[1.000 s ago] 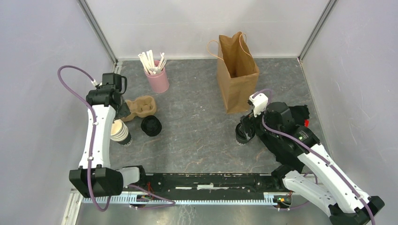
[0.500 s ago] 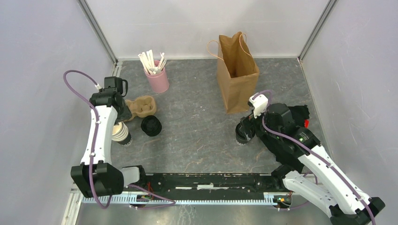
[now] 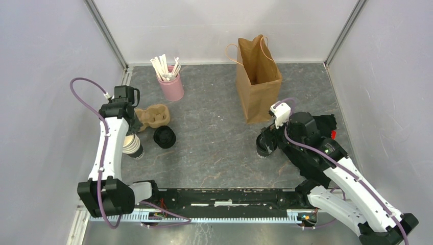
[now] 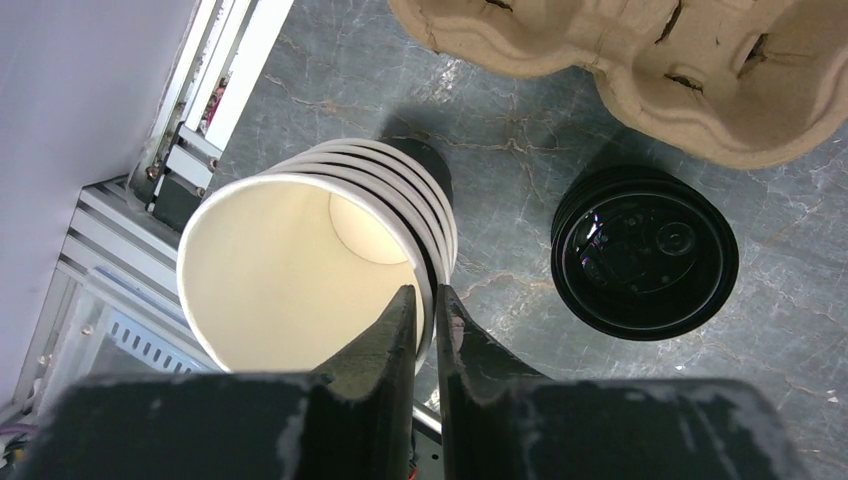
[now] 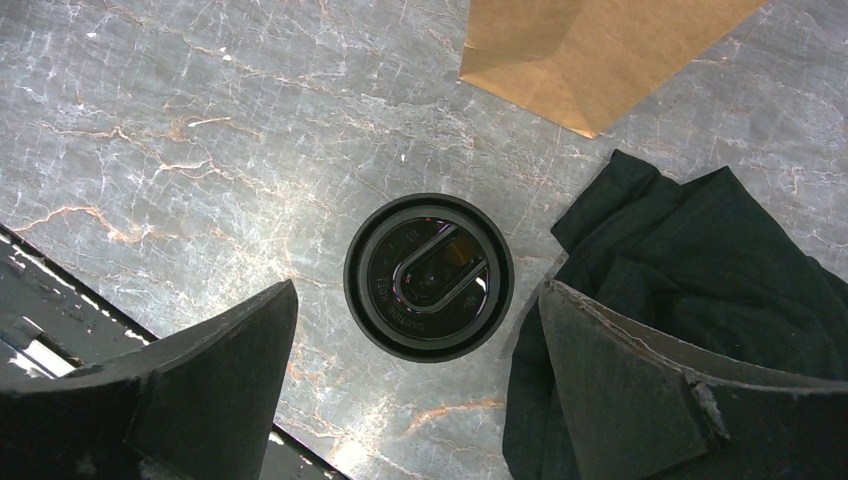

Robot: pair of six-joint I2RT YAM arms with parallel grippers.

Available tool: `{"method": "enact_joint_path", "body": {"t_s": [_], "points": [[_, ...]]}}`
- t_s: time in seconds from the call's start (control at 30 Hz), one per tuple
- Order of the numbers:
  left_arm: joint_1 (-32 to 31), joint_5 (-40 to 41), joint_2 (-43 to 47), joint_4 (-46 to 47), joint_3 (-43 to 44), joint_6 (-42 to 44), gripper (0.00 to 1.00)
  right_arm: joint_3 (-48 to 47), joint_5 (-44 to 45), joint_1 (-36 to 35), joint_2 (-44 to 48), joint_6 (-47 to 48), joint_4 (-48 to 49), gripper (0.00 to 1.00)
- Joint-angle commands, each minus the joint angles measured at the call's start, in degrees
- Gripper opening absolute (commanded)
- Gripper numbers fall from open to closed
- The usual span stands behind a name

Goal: Pack the takeout coffee

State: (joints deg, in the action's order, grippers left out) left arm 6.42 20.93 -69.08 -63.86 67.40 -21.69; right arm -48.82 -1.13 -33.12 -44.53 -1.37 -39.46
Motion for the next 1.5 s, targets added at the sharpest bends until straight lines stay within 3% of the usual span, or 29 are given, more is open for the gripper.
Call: {"method": "enact_joint_path", "body": {"t_s": [0.0, 0.5, 1.0, 1.2, 1.33, 1.47], "points": [[0.4, 1.4, 2.6, 1.2, 0.6, 1.8, 0.18, 0.5, -0.3, -0.5, 0.1, 0.6, 2.8, 0.98], [0.4, 2.6, 2.2, -1.4, 3.6, 2.3, 0.02, 0.7, -0.3, -0.6, 1.0, 0.6, 2.7, 0.98], [0.4, 12.2, -3.0, -12.2, 10.6, -5.3, 0.02, 0.8, -0.4, -0.7, 1.0, 0.5, 2.7, 0.98], [-0.1, 13.5, -4.9, -19.1, 18.9, -9.7, 0.02, 0.6, -0.6, -0.7, 0.6, 0.4, 2.7, 0.98], [-0.1, 10.5, -4.7, -13.5, 10.3, -6.2, 0.02, 1.3, -0.9, -0.7, 0.6, 0.3, 3.5, 0.98], [-8.8, 21.9, -4.2, -20.0, 17.7, -14.2, 0.02, -0.7, -1.0, -0.6, -0.1, 0.4, 2.4, 0.98]]}}
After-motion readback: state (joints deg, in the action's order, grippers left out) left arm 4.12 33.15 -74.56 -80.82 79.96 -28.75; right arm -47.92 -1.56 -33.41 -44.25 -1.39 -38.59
